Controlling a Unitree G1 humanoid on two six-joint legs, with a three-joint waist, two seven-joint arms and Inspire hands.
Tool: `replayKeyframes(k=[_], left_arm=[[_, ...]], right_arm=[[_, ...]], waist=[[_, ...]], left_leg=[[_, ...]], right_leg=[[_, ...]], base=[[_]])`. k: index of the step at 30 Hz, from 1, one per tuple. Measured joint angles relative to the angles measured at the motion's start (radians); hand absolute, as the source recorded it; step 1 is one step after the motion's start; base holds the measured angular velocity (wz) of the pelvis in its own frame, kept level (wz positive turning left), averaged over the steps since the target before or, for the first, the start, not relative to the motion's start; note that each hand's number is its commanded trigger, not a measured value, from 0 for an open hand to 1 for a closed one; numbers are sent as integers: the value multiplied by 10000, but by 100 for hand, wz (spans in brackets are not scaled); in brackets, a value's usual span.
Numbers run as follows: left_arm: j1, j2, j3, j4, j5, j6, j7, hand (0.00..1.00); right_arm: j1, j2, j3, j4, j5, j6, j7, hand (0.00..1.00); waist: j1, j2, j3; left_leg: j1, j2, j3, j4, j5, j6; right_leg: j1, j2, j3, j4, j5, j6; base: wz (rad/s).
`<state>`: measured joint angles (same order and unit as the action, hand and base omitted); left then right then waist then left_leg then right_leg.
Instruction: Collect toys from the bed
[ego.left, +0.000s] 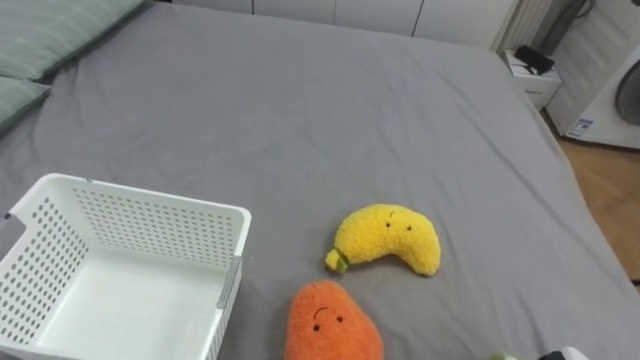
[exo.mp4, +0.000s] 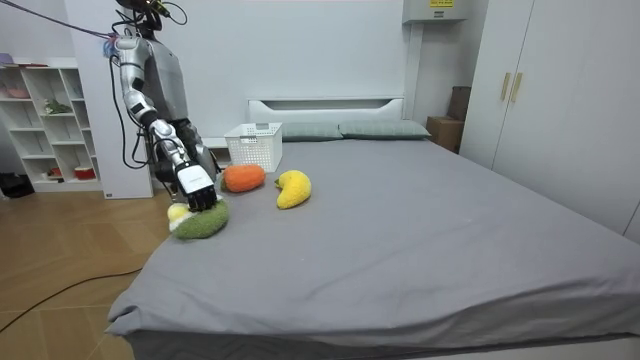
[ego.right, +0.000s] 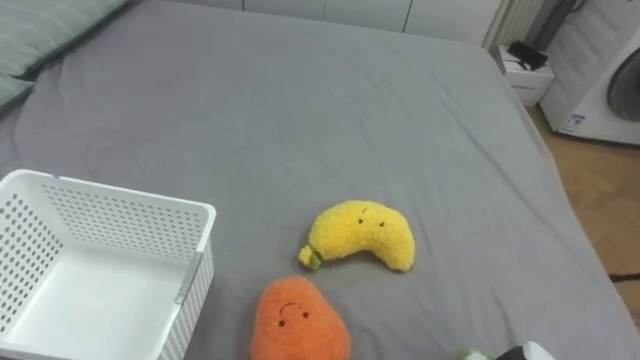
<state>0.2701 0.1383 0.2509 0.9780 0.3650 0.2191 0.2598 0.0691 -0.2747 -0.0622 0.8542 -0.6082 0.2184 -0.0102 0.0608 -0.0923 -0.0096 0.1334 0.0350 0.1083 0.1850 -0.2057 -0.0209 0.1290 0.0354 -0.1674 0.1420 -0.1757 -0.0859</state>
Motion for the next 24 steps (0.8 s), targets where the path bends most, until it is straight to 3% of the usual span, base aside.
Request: replayKeyframes(k=[5,10,14,15,18,21,24], left_arm=[[-7,8,17,-191,4,-4,-1,0],[-121,21,17,-146,-23,-86,1,0],[-71,12,20,-195,-24,-192,62,0],[-73,15,18,-192,-24,-226,115,0],[-36,25,0,-193,-47,-311,139,0],[-54,17,-7,-119,-209,-378,140,0],[-250,-2,-2,47,-387,-420,140,0]], right_arm=[[98,78,-39,-825,-26,29,262,100],[247,86,-39,-3683,0,-4,557,100],[496,87,-58,-6557,-187,-21,802,100],[442,84,-102,-7150,-215,-73,796,100],[134,33,-112,-8060,-259,-55,944,100],[20,18,-113,-9361,-26,11,1341,100],[-322,18,-71,-10389,580,8,1728,100]], waist=[[-18,81,9],[-131,98,65],[-319,93,63],[-321,72,44],[-302,-130,159],[-265,-226,142],[-193,-179,132]], left_leg=[[4,10,45,-89,-4,7],[-8,15,255,-170,-2,10],[-58,7,291,-183,10,25],[-56,7,286,-188,10,25],[-74,6,310,-206,10,24],[-189,1,356,-209,9,26],[-261,5,464,-209,9,26]], right_leg=[[-88,3,51,127,-9,0],[-277,4,256,288,-8,-5],[-411,4,292,298,-11,-1],[-405,4,292,322,-10,-2],[-434,11,311,284,-10,-2],[-491,8,333,274,-5,11],[-618,14,434,298,13,29]], base=[[-6],[-13],[-2],[0],[0],[-2],[-9]])
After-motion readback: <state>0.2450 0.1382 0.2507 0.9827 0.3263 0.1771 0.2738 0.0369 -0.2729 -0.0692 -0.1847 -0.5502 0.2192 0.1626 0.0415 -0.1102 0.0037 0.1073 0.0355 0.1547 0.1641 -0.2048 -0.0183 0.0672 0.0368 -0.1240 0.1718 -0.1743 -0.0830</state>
